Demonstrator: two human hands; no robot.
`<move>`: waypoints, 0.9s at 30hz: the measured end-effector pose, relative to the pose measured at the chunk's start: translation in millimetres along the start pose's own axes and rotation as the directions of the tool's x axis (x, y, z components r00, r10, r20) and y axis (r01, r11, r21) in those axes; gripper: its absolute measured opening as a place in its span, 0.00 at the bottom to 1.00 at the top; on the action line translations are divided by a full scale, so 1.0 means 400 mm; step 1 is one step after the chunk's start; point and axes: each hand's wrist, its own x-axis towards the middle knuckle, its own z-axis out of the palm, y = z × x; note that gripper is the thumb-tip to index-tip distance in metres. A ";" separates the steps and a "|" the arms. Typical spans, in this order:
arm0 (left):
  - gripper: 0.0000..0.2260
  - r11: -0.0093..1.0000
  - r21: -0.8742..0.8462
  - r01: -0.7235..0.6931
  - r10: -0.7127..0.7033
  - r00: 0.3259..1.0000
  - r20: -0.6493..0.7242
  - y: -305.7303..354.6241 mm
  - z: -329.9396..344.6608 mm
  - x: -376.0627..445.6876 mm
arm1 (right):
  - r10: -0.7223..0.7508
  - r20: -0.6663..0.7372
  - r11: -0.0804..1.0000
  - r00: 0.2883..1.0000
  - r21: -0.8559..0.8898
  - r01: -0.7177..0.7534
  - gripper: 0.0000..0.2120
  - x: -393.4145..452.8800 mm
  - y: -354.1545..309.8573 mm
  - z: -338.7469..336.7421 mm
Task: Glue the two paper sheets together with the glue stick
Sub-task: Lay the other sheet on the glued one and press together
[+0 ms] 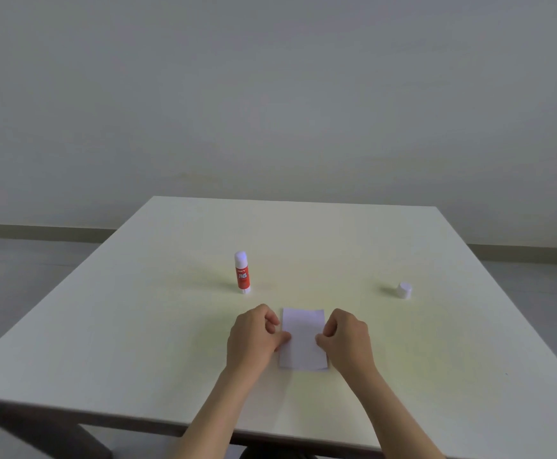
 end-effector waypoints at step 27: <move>0.41 0.808 0.339 -0.481 0.299 0.832 0.468 -0.056 -0.032 0.035 | -0.467 -0.192 0.785 0.863 -0.539 0.305 0.14 -0.199 0.018 0.022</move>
